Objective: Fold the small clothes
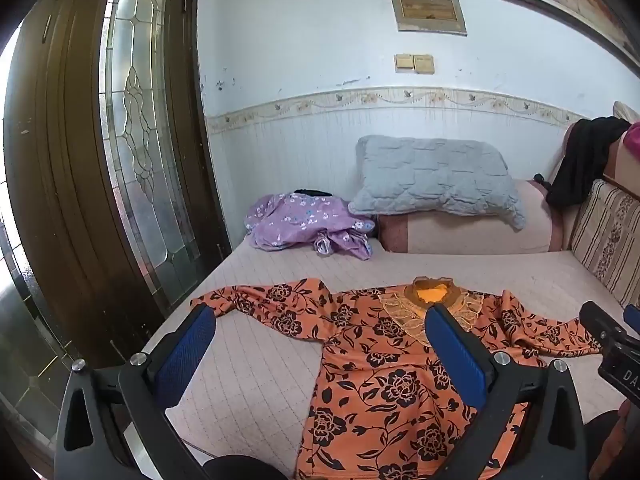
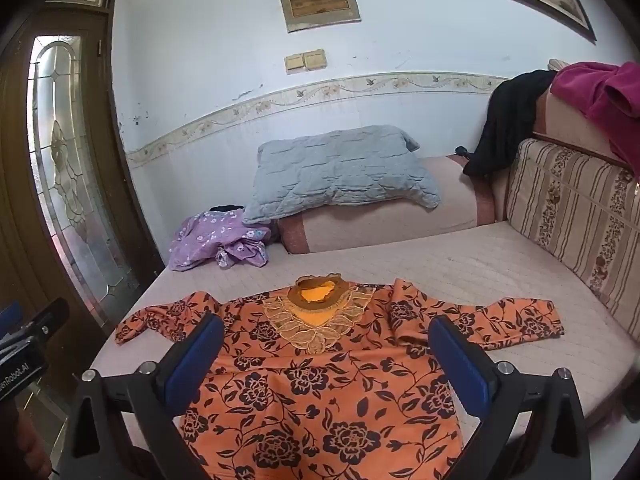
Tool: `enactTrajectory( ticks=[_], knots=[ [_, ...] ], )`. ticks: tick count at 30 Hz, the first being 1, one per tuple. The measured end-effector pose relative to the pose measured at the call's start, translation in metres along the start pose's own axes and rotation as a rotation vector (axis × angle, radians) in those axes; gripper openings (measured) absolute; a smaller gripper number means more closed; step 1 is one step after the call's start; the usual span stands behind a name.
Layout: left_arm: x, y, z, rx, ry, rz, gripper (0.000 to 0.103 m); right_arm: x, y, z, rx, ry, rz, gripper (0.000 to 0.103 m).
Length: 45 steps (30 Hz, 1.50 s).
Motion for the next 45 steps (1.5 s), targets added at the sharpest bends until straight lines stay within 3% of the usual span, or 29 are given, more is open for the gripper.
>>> enactTrajectory(
  ticks=[3,5,24,45],
  knots=[
    [-0.008,0.009,0.023,-0.005,-0.093,0.019,0.103,0.004,0.011,0.008,0.004,-0.026,0.037,0.103],
    [-0.011,0.002,0.033,-0.017,-0.089,-0.02,0.103,0.008,0.014,0.012,0.009,-0.035,0.044,0.103],
    [-0.009,0.008,0.043,0.039,-0.079,0.004,0.103,0.004,-0.008,0.023,0.045,-0.027,0.028,0.103],
    [-0.007,0.011,0.047,0.031,-0.088,0.019,0.103,0.005,-0.012,0.026,0.059,-0.037,0.032,0.103]
  ],
)
Point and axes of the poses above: each gripper's, at about its wrist camera, not at the fingertips, and z roughly the way its jaws point, y to its right, x to its top, the point moved 9 cm from there along z, roughly the way its jaws point, and after that the axes turned 8 degrees about z, right-handed, at the moved point
